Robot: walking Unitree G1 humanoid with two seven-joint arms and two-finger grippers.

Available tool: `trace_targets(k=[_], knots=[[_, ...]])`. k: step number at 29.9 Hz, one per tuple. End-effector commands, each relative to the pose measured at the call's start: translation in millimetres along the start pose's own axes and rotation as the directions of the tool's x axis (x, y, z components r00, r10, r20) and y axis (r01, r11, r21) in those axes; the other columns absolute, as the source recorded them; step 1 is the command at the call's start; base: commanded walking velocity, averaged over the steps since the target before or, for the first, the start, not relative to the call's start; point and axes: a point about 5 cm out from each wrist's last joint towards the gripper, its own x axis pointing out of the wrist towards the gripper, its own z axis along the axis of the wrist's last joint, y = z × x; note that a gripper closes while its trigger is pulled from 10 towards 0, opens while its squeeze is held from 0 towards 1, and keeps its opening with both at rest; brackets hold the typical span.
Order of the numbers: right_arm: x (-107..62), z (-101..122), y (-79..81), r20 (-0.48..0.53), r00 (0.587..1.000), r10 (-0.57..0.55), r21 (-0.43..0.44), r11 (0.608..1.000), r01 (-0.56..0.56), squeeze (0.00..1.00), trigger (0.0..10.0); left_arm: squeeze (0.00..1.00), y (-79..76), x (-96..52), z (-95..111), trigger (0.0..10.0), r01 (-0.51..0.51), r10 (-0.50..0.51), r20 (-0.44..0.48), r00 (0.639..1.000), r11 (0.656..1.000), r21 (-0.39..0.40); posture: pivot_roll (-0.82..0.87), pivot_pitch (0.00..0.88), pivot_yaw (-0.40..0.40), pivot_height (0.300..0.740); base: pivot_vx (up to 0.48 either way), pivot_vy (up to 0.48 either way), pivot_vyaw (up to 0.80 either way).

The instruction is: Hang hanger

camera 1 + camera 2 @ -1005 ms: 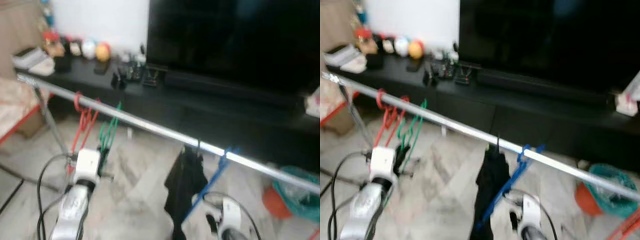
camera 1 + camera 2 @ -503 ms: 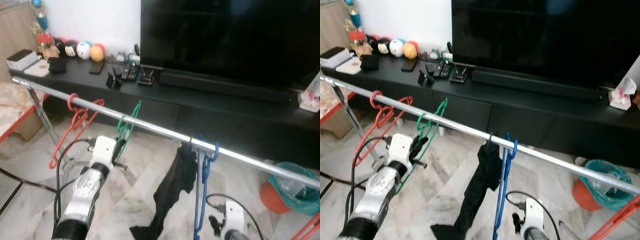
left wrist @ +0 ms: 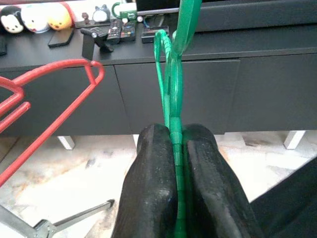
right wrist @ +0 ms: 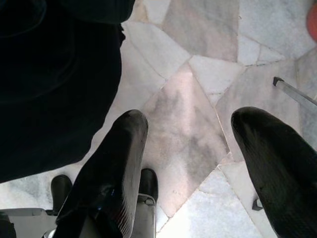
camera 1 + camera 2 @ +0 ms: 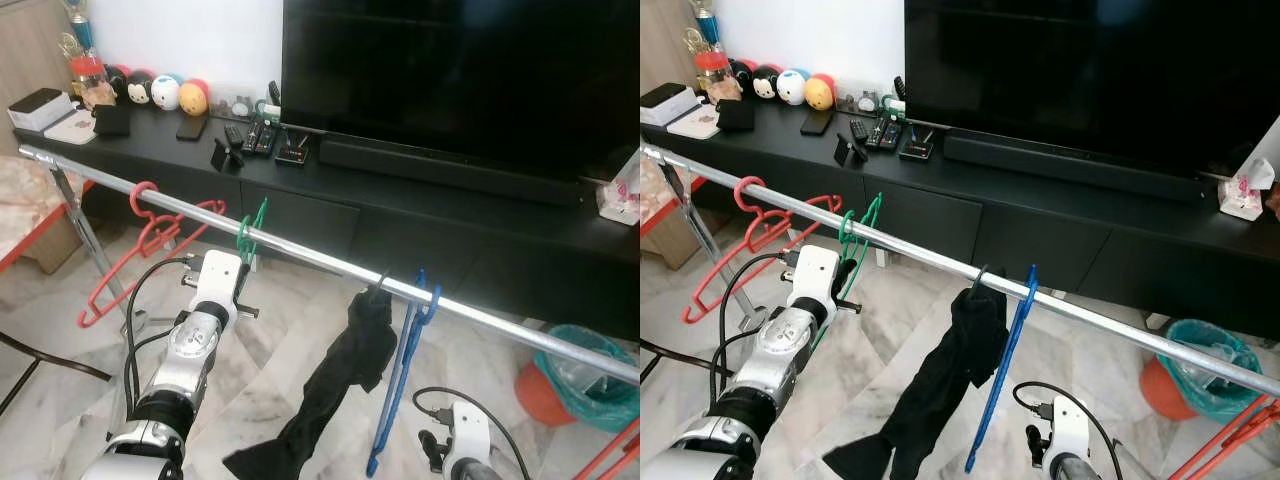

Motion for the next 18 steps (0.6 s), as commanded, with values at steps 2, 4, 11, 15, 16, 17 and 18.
trace_targets(k=[2,4,11,15,16,17,18], knots=[[-0.2,2,-4.8,0.006,1.000,-0.010,-0.003,1.000,0.010,0.00,10.0,0.00,2.4,5.9,6,10.0,-0.034,0.034,0.002,0.999,0.999,-0.004,0.00,0.000,-0.132,0.740,0.000,0.000,0.00],[-0.2,2,-5.1,0.006,1.000,-0.010,-0.003,1.000,0.010,0.00,10.0,0.00,5.3,8.5,7,10.0,-0.063,0.063,-0.010,0.998,0.998,-0.013,0.00,0.000,-0.132,0.740,0.000,0.000,0.00],[-0.3,2,-5.3,0.006,1.000,-0.009,0.001,1.000,0.009,0.00,10.0,0.00,3.6,8.4,-3,10.0,-0.033,0.033,-0.084,0.996,0.999,-0.005,0.00,0.000,-0.123,0.740,0.000,0.000,0.00],[-0.5,1,-5.2,0.005,1.000,-0.008,0.000,1.000,0.008,0.00,10.0,0.00,2.3,2.5,-13,10.0,-0.014,0.012,-0.102,0.995,1.000,-0.012,0.00,0.000,-0.122,0.740,0.000,0.000,0.00],[-0.6,1,-5.0,0.004,1.000,-0.007,-0.001,1.000,0.007,0.00,10.0,0.00,1.8,-1.4,-19,10.0,-0.002,0.002,-0.103,0.995,1.000,-0.004,0.00,0.000,-0.121,0.740,0.000,0.000,0.00],[-0.7,0,-4.9,0.003,1.000,-0.006,-0.003,1.000,0.006,0.00,10.0,0.00,1.8,-3.2,-21,10.0,0.001,-0.002,-0.102,0.995,1.000,-0.003,0.01,0.000,-0.121,0.740,0.000,0.000,0.00],[-0.7,0,-4.8,0.002,1.000,-0.005,-0.005,1.000,0.005,0.00,10.0,0.00,1.9,-4.7,-22,10.0,0.004,-0.004,-0.100,0.995,1.000,-0.003,0.01,0.000,-0.121,0.740,0.000,0.000,0.00]])
